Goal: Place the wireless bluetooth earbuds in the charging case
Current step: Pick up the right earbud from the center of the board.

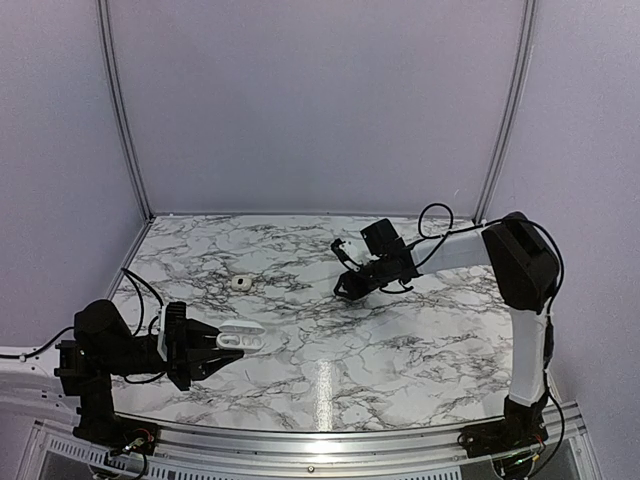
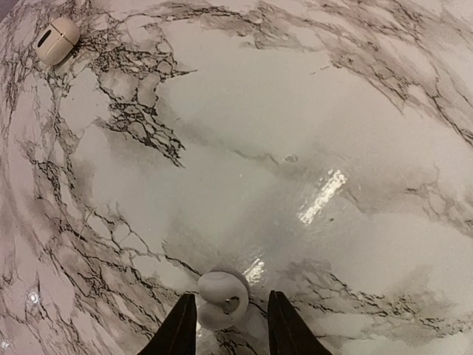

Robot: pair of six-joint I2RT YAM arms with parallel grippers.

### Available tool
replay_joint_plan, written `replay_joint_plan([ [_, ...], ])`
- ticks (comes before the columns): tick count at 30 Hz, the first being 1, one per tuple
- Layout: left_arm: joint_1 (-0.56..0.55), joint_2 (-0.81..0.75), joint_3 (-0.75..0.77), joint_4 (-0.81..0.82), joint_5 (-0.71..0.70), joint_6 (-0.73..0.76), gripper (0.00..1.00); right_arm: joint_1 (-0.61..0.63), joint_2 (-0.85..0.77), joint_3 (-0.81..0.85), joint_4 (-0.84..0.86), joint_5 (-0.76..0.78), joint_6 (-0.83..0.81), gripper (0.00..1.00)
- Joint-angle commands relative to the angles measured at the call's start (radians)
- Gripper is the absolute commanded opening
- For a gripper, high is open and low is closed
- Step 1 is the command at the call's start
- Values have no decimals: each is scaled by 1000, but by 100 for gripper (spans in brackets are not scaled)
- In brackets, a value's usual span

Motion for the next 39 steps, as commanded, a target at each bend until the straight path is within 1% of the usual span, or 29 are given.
replay_joint_plan([
  [1,5,-13,-13,43,-7,5,0,17,24,36,2,-9,-4,34],
  [7,5,-15,-17,44,-11,7,0,25,34,37,1,-5,-4,36],
  [12,5,-10,-17,43,-11,11,0,25,12,37,7,1,-3,36],
  [18,5,1,-11,44,-8,14,0,22,-8,53,11,-26,9,38],
  [24,5,-8,-10,44,-12,14,0,-1,-19,50,17,-25,21,39],
  [32,5,2,-14,44,-14,15,0,1,-19,35,13,62,-1,35],
  [37,5,9,-9,43,-15,19,0,1,-21,28,24,65,0,29],
  [39,5,6,-10,43,-18,19,0,1,-26,28,24,59,2,28],
])
